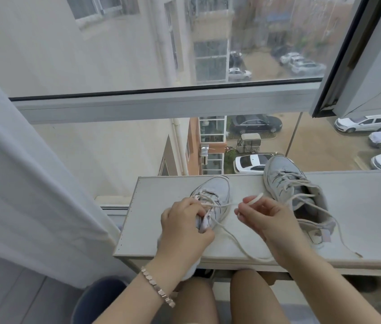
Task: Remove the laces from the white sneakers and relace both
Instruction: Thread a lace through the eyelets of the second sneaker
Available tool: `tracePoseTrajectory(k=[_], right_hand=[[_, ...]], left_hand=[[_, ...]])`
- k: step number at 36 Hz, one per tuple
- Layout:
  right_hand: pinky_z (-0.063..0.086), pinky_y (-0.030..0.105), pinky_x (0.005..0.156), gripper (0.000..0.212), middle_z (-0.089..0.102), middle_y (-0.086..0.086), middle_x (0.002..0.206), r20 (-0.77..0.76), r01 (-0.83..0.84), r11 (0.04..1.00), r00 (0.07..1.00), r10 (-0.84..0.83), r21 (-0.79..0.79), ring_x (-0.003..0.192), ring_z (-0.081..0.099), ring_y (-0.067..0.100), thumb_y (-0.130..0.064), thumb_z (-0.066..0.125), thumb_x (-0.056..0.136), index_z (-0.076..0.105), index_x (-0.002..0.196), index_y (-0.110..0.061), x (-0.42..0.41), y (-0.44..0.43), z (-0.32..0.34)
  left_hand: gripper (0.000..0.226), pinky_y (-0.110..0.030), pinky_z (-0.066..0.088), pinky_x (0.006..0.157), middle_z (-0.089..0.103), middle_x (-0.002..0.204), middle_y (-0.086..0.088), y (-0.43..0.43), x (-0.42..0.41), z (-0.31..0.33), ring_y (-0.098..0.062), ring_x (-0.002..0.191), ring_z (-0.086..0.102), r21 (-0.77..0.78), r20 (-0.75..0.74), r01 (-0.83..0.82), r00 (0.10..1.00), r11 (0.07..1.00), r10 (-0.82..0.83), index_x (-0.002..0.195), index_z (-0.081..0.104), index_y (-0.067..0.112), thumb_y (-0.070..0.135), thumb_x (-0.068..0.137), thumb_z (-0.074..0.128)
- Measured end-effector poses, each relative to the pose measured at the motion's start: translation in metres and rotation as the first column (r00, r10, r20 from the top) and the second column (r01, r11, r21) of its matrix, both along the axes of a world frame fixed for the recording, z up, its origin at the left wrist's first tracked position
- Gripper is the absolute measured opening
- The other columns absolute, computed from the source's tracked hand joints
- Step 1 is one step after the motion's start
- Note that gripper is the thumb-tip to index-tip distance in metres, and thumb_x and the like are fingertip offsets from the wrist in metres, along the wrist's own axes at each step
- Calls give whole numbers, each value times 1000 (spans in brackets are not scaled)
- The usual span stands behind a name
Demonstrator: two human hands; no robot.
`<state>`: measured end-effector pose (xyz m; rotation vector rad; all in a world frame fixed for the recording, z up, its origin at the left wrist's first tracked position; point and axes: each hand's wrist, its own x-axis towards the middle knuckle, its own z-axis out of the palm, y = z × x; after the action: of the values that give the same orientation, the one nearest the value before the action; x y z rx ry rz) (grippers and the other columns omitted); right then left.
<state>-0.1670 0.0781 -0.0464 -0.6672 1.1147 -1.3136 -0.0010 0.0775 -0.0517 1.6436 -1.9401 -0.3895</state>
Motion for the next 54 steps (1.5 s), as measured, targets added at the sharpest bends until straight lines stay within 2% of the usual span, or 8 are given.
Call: tracePoseTrajectory(k=[3, 9, 18, 24, 35, 39, 46, 54], right_hand=[[54, 17, 63, 15, 66, -1, 71, 6, 26, 999, 1000, -26, -19, 65, 66, 12, 12, 68, 72, 62, 64, 0, 13, 0, -8], [53, 17, 59, 12, 68, 1, 64, 57, 76, 997, 995, -76, 11, 62, 66, 11, 13, 66, 76, 65, 71, 2, 37, -3, -24], [53, 17, 61, 18, 70, -1, 71, 45, 93, 996, 995, -93, -6, 66, 67, 12, 10, 67, 76, 66, 64, -3, 43, -4, -31], [53, 17, 59, 21, 69, 4, 71, 43, 140, 990, 989, -140, 6, 64, 67, 11, 9, 69, 75, 67, 62, -7, 47, -4, -30], [54, 19, 63, 19, 70, -1, 69, -85, 200, 975, 974, -208, -95, 66, 67, 11, 9, 72, 72, 65, 61, -5, 52, -1, -32], [53, 18, 57, 20, 69, 7, 68, 59, 162, 987, 985, -161, 4, 62, 67, 13, 11, 69, 74, 66, 64, -6, 48, -3, -32], [52, 16, 52, 11, 68, 6, 63, 294, -124, 965, 954, 52, 232, 57, 67, 11, 9, 61, 81, 61, 81, -2, 34, -17, -25], [52, 17, 48, 10, 69, 9, 64, 181, -196, 908, 974, 136, 370, 54, 67, 13, 6, 69, 75, 65, 77, -3, 31, -21, -25]], left_hand=[[16, -31, 38, 98, 61, 105, 12, 7, 5, -1, -9, 104, 52, 13, -143, 4, 990, 1000, -2, 89, 72, 14, 13, 73, 72], [17, -38, 45, 93, 67, 97, 6, 7, 4, 3, -12, 96, 60, 35, -187, 17, 982, 999, -10, 87, 73, 11, 11, 71, 76], [12, -30, 48, 87, 65, 89, 18, 4, 4, 2, -6, 94, 61, 36, -282, -30, 959, 999, 39, 81, 76, 18, 17, 69, 80], [22, -4, 40, 78, 61, 85, 26, 2, 10, 2, 6, 90, 58, 67, -330, 30, 944, 997, -7, 84, 76, 19, 12, 64, 83], [25, -1, 38, 77, 61, 86, 26, -1, 11, -2, 10, 92, 56, 65, -343, 42, 939, 997, -17, 83, 76, 18, 11, 62, 84], [25, 1, 36, 76, 60, 84, 28, -1, 11, -2, 12, 92, 55, 57, -358, 51, 933, 997, -27, 82, 75, 21, 9, 61, 84], [25, -1, 38, 76, 60, 84, 26, -1, 11, -2, 9, 90, 57, 67, -359, 51, 933, 996, -24, 84, 76, 18, 10, 62, 84], [26, -4, 40, 80, 59, 89, 25, -2, 11, -3, 5, 91, 57, 67, -328, 49, 944, 997, -24, 89, 76, 14, 12, 64, 83]])
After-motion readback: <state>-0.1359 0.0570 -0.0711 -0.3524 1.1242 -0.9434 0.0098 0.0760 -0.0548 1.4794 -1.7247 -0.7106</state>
